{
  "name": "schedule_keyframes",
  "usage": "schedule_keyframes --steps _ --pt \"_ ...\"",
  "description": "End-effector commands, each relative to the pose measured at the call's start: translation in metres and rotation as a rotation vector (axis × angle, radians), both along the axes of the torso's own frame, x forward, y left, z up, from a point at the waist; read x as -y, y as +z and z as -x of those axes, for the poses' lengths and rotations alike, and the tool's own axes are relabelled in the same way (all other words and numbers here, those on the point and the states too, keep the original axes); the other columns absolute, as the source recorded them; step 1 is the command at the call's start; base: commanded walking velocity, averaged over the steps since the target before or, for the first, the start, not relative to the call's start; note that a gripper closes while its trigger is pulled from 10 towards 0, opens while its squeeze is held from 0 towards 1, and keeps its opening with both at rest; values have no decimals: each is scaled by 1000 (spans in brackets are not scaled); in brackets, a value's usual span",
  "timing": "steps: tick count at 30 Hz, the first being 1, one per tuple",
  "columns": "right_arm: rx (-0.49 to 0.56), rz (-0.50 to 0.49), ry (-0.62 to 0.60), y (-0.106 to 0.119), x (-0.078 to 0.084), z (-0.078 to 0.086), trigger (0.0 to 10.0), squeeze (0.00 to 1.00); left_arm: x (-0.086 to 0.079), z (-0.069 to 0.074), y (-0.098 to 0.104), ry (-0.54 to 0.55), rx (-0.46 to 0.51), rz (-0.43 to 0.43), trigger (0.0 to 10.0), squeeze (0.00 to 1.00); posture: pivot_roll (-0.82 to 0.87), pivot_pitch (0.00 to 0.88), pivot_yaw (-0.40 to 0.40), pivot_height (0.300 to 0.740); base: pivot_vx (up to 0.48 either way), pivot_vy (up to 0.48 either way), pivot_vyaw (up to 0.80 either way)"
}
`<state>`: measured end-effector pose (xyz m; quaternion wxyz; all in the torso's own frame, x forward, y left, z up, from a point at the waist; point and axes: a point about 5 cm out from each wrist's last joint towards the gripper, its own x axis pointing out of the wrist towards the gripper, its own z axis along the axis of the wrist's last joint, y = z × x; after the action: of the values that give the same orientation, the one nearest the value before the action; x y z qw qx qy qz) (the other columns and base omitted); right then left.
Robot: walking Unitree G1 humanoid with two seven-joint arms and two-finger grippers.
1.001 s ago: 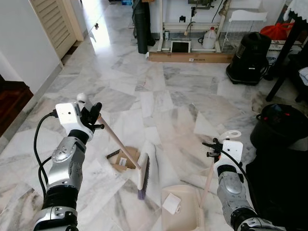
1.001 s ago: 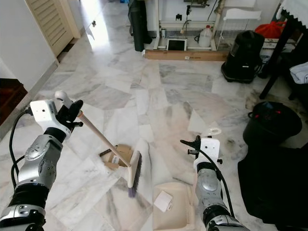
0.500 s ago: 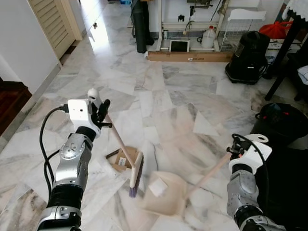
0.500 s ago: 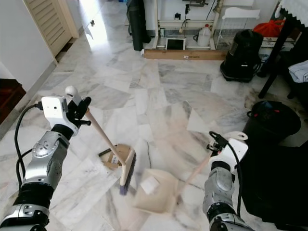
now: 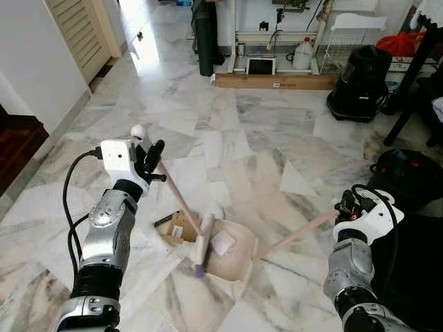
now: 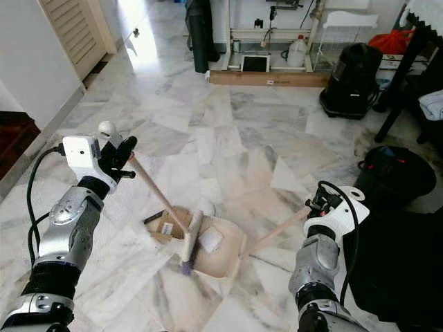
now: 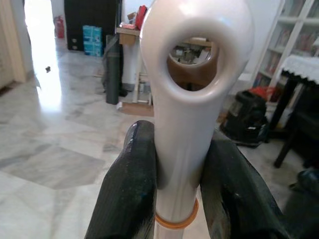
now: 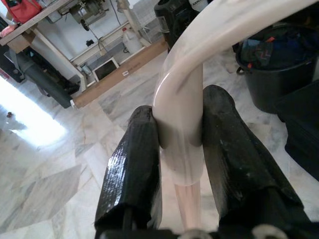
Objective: Sweep floor
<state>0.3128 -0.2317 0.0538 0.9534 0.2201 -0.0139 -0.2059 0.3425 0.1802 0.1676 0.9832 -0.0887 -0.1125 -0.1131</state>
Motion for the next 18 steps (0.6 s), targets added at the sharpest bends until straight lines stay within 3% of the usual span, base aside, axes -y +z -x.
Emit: schedule_keyframes --steps 1,4,5,9,15,18 --pt "62 -28 9 11 -5 -8 10000 0 -1 1 11 -14 43 38 10000 0 68 34 62 740 0 0 0" --pt "63 -31 11 11 -5 -8 10000 0 -3 0 12 -4 49 30 10000 0 71 35 63 740 0 0 0" --pt "64 -32 12 11 -5 -8 10000 0 -9 -1 17 56 74 -10 10000 0 68 35 65 740 0 0 0" --pt "65 -30 12 11 -4 -8 10000 0 -14 -2 23 107 108 -60 10000 0 67 34 65 740 0 0 0" --pt "69 -9 14 13 -2 -8 10000 0 -17 2 47 176 214 -104 10000 0 70 34 59 740 0 0 0" --pt "94 47 37 19 -5 -10 10000 0 -12 10 58 180 273 -168 10000 0 64 27 63 740 0 0 0"
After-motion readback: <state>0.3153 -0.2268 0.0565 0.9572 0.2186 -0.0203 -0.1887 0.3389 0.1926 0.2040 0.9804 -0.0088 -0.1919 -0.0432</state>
